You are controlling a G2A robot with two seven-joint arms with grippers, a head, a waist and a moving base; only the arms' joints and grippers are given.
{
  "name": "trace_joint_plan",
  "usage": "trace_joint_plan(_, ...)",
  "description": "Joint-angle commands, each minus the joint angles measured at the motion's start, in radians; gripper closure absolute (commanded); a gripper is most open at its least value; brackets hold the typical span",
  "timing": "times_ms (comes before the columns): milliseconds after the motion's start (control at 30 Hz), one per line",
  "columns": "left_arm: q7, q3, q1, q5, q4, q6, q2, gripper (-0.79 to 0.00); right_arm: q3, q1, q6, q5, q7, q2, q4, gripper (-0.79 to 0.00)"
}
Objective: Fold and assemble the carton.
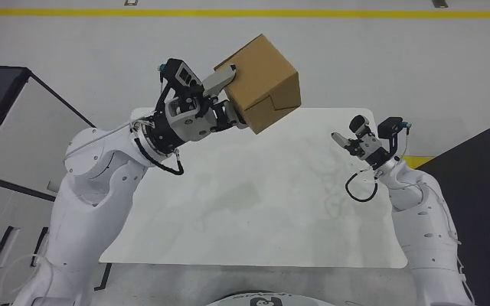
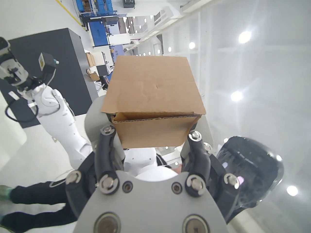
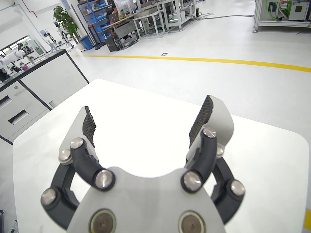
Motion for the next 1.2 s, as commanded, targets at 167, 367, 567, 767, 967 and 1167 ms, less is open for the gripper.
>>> trace_joint_plan(167,0.0,-0.002,-0.001,-0.012,-0.014,0.019,0.0,0.0,0.0,0.0,0.0,0.0,0.0,0.0,0.0,-0.785)
trace_joint_plan(367,0.062,0.01,0.058,-0.239,-0.01,0.043,-0.013,0.0,0.0,0.0,0.0,0.0,0.0,0.0,0.0,-0.785)
trace_joint_plan(567,0.193,0.019,0.096,-0.465,-0.038,0.13,-0.023,0.0,0.0,0.0,0.0,0.0,0.0,0.0,0.0,-0.785)
trace_joint_plan(767,0.256,0.013,0.084,-0.471,-0.072,0.156,-0.025,0.0,0.0,0.0,0.0,0.0,0.0,0.0,0.0,-0.785)
trace_joint_plan(967,0.284,0.018,0.11,-0.57,-0.071,0.134,-0.031,0.0,0.0,0.0,0.0,0.0,0.0,0.0,0.0,-0.785)
trace_joint_plan(1167,0.426,0.031,0.134,-0.857,-0.085,0.196,-0.04,0.0,0.0,0.0,0.0,0.0,0.0,0.0,0.0,-0.785)
